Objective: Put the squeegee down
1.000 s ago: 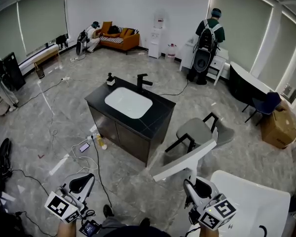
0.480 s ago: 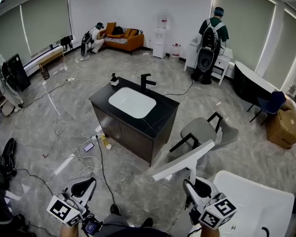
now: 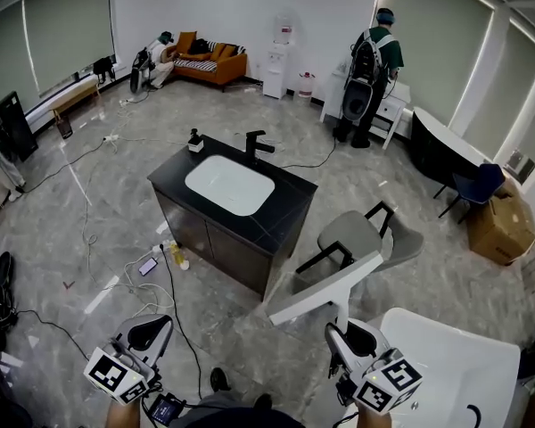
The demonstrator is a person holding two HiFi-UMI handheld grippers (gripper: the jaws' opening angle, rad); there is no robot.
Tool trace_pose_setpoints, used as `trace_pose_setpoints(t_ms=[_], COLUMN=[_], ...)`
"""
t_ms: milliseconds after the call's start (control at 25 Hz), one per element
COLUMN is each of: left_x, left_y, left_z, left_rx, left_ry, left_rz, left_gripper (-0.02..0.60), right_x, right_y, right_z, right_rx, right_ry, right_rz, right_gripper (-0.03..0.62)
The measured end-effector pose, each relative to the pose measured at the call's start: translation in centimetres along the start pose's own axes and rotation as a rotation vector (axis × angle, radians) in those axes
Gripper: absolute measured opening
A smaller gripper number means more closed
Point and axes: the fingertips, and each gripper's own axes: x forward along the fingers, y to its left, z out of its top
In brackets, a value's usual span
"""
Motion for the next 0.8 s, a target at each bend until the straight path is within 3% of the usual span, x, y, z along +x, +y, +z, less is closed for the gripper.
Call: trace_pose_setpoints(t_ms=[400,800], left_x=[3.9,7.0], left_y=[7.2,12.3], left_z=[1.4,0.2], left_rx=[-0.008,-0.012], left_ry=[-0.051,-0.031], left_rz=[-0.073,-0.142], left_gripper=[0.005,0.005], right_x=[5.8,10.8], right_y=[0.2,-0.2], right_z=[2.3,3.4], right_rx=[-0.019,-0.024], right_ry=[-0.009,-0.019], right_rz=[-0.075,-0.129], right_gripper=[0.098,0.098])
